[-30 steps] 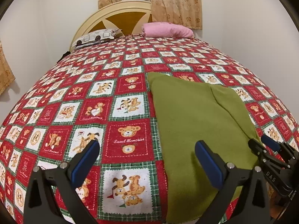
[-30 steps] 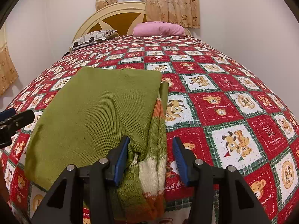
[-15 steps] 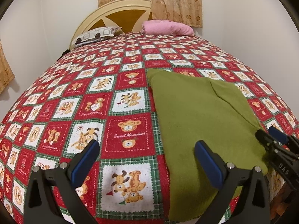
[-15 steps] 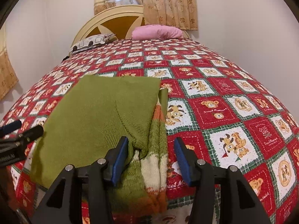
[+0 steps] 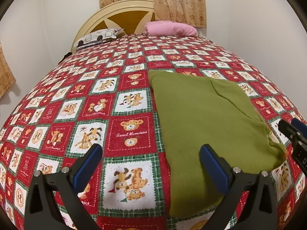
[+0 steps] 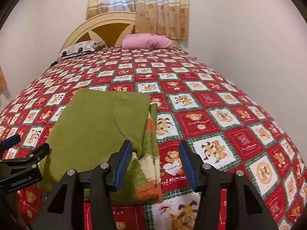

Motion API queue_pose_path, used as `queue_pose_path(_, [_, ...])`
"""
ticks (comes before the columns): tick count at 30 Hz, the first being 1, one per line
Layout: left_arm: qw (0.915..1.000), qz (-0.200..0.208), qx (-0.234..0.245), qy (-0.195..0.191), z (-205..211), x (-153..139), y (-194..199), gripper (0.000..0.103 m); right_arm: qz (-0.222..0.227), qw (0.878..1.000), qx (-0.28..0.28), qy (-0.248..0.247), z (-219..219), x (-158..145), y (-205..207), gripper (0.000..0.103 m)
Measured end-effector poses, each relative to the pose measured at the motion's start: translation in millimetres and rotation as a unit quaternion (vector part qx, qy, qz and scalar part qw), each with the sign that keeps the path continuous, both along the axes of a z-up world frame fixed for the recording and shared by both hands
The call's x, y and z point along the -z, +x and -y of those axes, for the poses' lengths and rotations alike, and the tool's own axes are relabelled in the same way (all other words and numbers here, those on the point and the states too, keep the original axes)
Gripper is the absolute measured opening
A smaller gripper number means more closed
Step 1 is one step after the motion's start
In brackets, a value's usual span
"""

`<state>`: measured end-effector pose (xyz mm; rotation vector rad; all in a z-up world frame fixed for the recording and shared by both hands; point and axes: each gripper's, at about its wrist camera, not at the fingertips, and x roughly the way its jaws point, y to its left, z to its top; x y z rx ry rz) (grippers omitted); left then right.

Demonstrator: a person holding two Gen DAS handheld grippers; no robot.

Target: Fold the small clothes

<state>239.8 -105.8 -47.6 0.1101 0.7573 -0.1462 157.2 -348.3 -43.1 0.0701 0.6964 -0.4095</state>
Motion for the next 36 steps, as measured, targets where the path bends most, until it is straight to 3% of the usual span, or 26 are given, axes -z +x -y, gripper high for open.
queue_pose_path(33, [0.9998,-0.015,0.003,-0.015,-2,10,11,0.103,-0.034,0.999,0.001,-0.022,-5,1,25,0.052])
queue_pose_path(36, [0.9997,-0.015,0.009,-0.02,-3,9,15,0.103,-0.03,1.0,-0.002,0.005,5,1,26,0.067])
